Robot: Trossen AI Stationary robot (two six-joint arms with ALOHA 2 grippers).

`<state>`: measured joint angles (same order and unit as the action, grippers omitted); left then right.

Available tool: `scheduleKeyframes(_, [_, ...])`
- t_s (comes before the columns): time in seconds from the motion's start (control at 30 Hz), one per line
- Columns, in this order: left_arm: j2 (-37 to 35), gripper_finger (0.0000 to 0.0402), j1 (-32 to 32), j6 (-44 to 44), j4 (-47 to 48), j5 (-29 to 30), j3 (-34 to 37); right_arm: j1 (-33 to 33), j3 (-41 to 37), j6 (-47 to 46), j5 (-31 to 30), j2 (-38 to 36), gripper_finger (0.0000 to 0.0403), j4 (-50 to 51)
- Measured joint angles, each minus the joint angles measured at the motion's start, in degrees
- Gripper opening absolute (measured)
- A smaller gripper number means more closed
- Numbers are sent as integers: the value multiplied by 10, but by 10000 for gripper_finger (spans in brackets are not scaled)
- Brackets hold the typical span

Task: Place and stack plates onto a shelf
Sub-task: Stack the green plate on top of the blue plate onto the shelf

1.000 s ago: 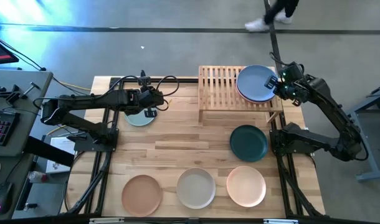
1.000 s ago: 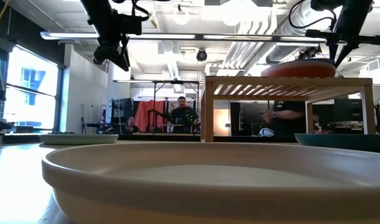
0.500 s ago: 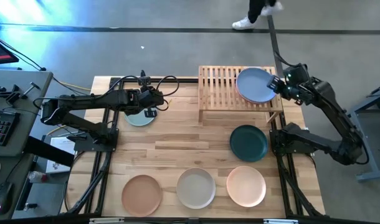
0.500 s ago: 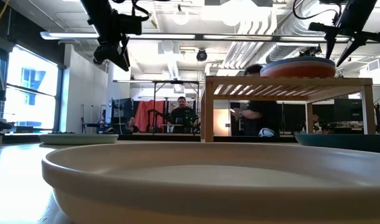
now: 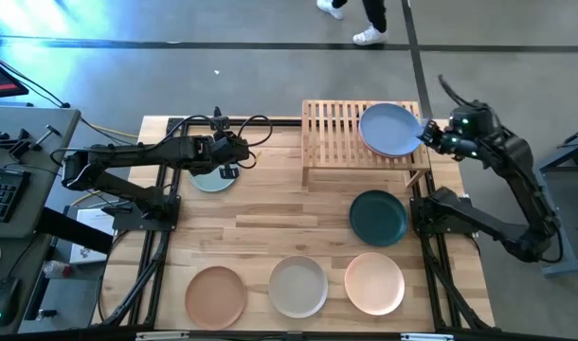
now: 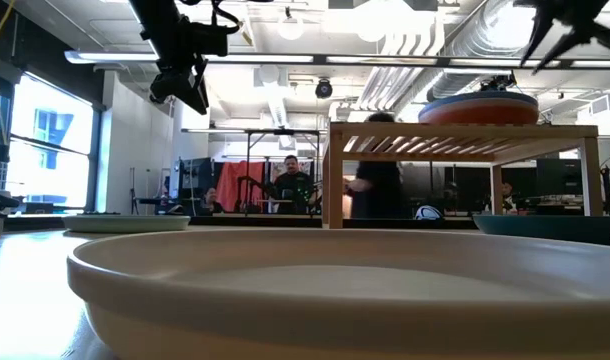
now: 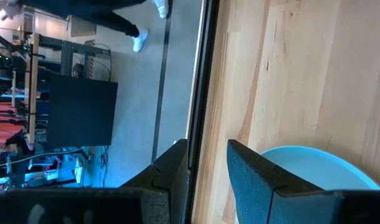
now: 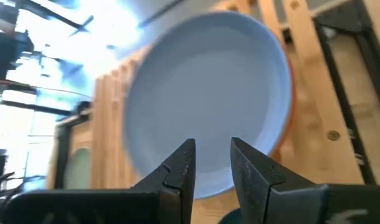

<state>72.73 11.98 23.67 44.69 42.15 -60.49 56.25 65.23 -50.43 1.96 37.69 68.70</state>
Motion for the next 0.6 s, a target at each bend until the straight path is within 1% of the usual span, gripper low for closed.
scheduleKeyframes(0.17, [0,102,0,0,0,0,0,0,56,13,22,-6,80,-5])
scheduleKeyframes(0.3, [0,102,0,0,0,0,0,0,92,30,59,-6,80,-44])
scheduleKeyframes(0.47, [0,102,0,0,0,0,0,0,109,29,118,-6,80,-110])
scheduleKeyframes(0.6, [0,102,0,0,0,0,0,0,109,24,169,-6,81,-133])
